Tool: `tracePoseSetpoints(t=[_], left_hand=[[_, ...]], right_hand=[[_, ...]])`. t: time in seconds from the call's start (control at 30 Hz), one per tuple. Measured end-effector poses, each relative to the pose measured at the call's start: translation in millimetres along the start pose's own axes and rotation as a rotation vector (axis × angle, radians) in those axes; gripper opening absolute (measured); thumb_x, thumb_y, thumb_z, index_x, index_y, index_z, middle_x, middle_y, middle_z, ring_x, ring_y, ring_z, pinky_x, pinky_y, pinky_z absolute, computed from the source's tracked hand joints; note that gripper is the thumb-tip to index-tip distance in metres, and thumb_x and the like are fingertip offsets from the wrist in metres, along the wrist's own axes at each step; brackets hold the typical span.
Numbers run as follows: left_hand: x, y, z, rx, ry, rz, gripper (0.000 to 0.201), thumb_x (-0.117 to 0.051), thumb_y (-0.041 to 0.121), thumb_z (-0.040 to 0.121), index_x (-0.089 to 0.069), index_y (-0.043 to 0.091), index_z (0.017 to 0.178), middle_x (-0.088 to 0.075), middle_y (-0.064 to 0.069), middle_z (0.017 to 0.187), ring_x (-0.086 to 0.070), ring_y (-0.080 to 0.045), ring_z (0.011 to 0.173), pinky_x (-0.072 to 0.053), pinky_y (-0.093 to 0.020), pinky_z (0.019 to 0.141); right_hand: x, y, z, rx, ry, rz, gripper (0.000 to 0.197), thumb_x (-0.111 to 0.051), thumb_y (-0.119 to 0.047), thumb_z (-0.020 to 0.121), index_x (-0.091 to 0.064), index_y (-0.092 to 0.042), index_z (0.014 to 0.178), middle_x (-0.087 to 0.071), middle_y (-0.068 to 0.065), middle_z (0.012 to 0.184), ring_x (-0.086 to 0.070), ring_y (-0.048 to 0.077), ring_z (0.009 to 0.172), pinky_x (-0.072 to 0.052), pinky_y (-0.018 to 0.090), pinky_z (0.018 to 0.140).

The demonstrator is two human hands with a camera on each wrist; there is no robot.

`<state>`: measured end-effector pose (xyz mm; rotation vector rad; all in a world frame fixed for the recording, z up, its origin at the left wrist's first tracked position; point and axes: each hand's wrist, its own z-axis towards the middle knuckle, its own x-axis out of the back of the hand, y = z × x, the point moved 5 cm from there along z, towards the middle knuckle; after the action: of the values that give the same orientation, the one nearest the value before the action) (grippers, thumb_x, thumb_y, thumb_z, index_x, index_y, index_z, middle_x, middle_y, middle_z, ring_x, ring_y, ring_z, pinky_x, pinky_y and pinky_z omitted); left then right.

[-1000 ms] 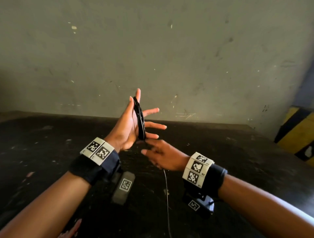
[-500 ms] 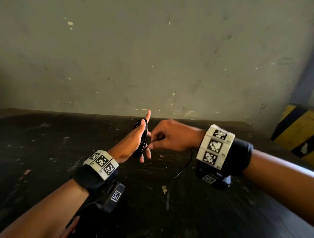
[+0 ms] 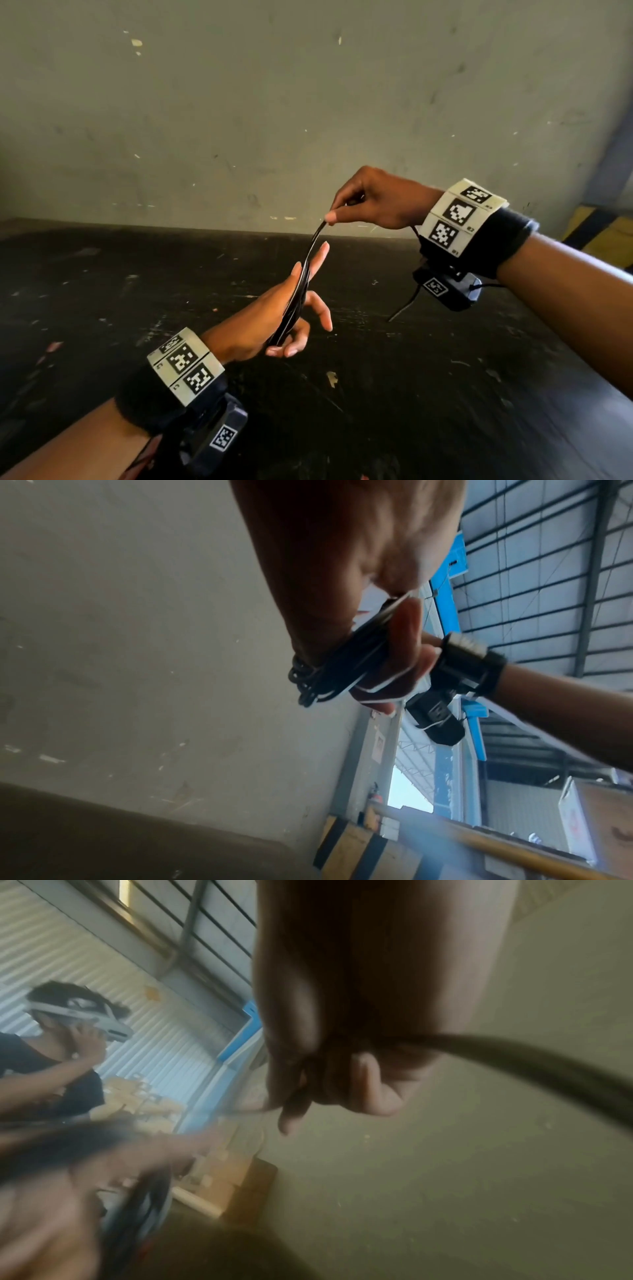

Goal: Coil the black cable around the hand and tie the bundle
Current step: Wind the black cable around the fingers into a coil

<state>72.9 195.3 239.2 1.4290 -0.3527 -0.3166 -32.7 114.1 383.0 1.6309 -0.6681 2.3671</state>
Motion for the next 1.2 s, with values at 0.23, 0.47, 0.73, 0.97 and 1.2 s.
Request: tracePoseSetpoints(t=[0.23, 0.47, 0.73, 0.97, 1.2], left_hand=[[-2, 27, -4, -0.181, 0.023, -0.122, 0.045, -0.017, 0.062, 0.085, -0.037, 0.068, 0.126, -0.058, -0.012, 0.076, -0.04, -0.007, 0.034, -0.017, -0.017, 0.029], [15, 51, 6, -0.33, 0.114, -0.256, 0.05, -0.016, 0.059, 0.092, -0.025, 0.055, 0.141, -0.053, -0.011, 0.069, -0.037, -0.005, 0.032, -0.016, -0.016, 0.03], [55, 55, 15, -0.321, 0.425, -0.166, 0.049, -0.009, 0.058, 0.094, -0.009, 0.057, 0.142, -0.066, -0.018, 0.092, -0.058, -0.015, 0.038, -0.032, -0.014, 0.027], [78, 36, 15, -0.271, 0.57, -0.016, 0.048, -0.01, 0.058, 0.094, -0.01, 0.057, 0.142, -0.064, -0.017, 0.081, -0.05, -0.013, 0.034, -0.03, -0.016, 0.028], [75, 17, 21, -0.183, 0.601, 0.099, 0.05, -0.009, 0.055, 0.095, -0.007, 0.053, 0.145, -0.063, -0.018, 0.082, -0.052, -0.013, 0.034, -0.03, -0.015, 0.026]], right_hand=[[-53, 22, 0, -0.029, 0.157, 0.134, 0.03, -0.051, -0.034, 0.092, -0.071, -0.013, 0.085, -0.056, 0.016, 0.056, -0.039, 0.027, 0.046, -0.035, 0.038, 0.046], [-117, 11, -4, -0.107, 0.156, 0.365, 0.028, -0.048, -0.002, 0.093, -0.061, -0.01, 0.069, -0.061, 0.014, 0.068, -0.058, 0.019, 0.06, -0.047, 0.028, 0.056], [-145, -30, -10, -0.081, -0.031, 0.315, 0.02, -0.047, -0.013, 0.097, -0.06, -0.004, 0.11, -0.053, -0.013, 0.07, -0.053, -0.006, 0.056, -0.042, 0.008, 0.056], [-132, -42, -16, -0.108, -0.185, 0.123, 0.021, -0.048, -0.019, 0.096, -0.063, -0.006, 0.104, -0.059, 0.004, 0.082, -0.055, 0.01, 0.065, -0.044, 0.022, 0.061], [-102, -55, -20, -0.088, -0.468, -0.2, 0.026, -0.052, -0.017, 0.094, -0.061, -0.007, 0.117, -0.058, -0.005, 0.073, -0.056, 0.007, 0.066, -0.048, 0.02, 0.065]])
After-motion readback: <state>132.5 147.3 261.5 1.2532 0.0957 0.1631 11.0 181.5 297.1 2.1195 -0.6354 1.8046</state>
